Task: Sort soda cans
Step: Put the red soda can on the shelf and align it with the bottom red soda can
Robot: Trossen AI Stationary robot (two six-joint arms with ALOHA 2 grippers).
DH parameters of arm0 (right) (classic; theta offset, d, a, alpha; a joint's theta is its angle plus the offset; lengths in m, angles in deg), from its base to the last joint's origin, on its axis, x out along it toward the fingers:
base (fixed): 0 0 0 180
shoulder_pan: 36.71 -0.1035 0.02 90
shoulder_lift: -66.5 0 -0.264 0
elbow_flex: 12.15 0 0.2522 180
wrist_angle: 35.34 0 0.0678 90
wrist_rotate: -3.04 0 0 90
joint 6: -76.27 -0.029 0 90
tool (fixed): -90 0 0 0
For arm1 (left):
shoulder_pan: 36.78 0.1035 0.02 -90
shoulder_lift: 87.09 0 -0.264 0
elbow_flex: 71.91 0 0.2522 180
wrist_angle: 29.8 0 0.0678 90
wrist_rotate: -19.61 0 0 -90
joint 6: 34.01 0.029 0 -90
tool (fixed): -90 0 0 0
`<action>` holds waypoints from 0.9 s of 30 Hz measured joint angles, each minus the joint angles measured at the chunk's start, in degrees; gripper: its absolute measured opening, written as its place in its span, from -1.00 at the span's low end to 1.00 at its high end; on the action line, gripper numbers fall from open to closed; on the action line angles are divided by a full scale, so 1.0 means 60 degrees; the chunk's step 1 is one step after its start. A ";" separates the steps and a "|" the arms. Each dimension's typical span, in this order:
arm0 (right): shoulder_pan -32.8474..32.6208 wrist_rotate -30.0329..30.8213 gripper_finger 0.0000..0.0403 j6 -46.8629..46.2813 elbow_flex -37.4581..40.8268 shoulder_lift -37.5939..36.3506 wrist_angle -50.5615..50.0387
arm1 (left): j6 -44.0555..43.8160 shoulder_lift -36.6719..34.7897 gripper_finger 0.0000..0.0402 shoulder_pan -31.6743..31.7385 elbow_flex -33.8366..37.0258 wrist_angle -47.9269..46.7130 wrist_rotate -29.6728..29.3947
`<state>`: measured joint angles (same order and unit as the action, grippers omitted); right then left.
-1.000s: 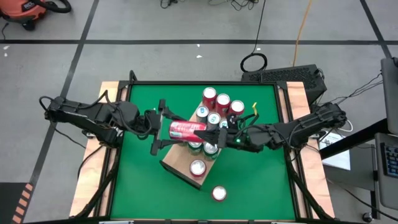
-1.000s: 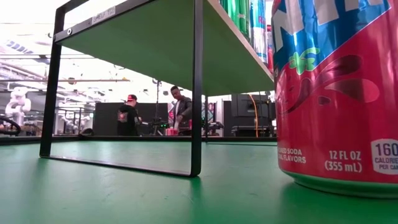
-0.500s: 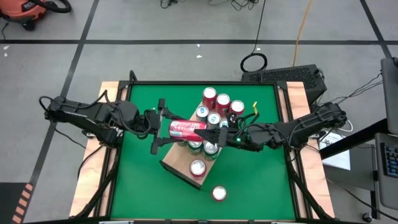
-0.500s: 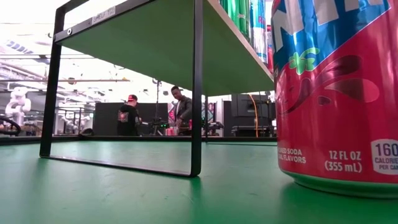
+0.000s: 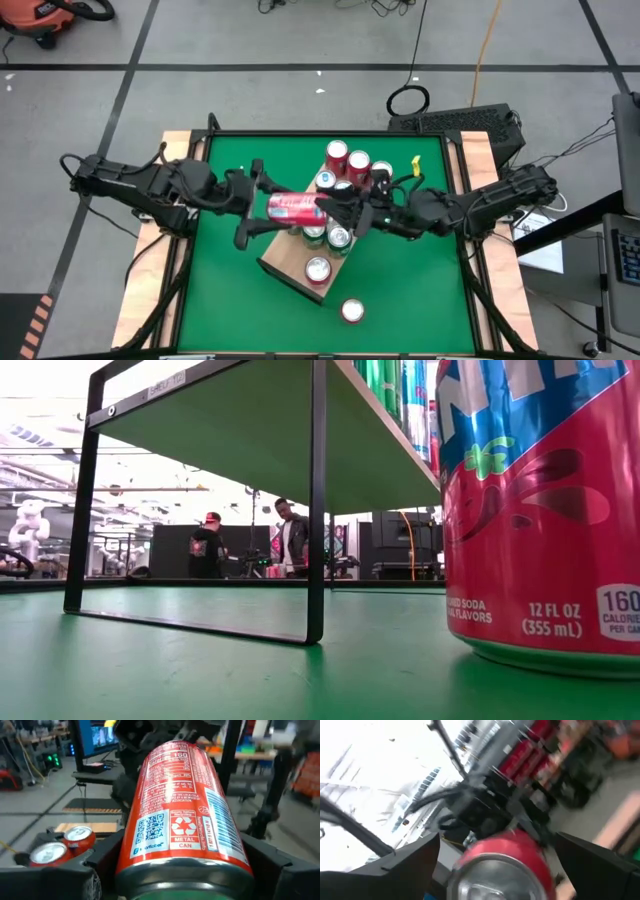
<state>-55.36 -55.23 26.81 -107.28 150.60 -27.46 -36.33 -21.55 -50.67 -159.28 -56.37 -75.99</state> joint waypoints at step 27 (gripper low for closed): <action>0.0733 -0.1333 0.91 0.5396 -0.4015 -0.0277 -0.3429 | -0.3810 0.1179 0.45 0.0670 -0.0004 0.7035 0.0131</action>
<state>-50.97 -63.23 59.19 -131.37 148.94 -48.04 -59.19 -14.48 -46.65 -159.30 -14.15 -75.21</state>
